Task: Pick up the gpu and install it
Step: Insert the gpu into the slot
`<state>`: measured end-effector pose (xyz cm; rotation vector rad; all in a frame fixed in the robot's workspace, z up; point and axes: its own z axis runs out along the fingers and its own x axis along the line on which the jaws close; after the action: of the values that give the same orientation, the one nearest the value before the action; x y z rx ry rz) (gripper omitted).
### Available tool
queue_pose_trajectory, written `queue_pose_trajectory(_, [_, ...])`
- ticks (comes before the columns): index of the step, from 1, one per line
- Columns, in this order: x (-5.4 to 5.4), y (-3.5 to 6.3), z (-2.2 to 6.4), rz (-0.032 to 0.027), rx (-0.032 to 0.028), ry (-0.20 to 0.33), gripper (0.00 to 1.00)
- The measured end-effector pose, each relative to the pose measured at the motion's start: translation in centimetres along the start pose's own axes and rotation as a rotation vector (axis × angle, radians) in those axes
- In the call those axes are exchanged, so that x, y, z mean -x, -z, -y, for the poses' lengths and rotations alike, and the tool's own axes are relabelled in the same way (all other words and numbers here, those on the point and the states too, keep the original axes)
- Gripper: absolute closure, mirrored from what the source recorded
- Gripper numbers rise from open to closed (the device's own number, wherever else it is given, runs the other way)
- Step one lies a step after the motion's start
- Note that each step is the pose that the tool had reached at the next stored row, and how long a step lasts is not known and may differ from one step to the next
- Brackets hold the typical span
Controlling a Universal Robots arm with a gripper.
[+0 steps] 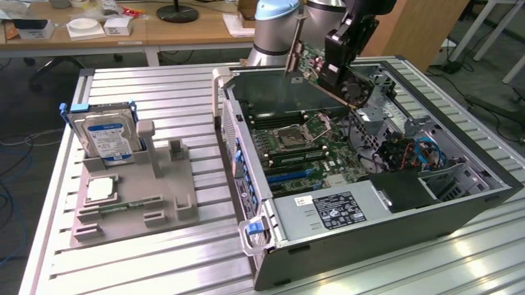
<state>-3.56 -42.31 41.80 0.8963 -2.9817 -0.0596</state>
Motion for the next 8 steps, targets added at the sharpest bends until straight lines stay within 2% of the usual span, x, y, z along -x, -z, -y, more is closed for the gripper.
queue_pose_trajectory(8, [0.04,-0.01,0.02,-0.0049,-0.0017,0.110,0.73])
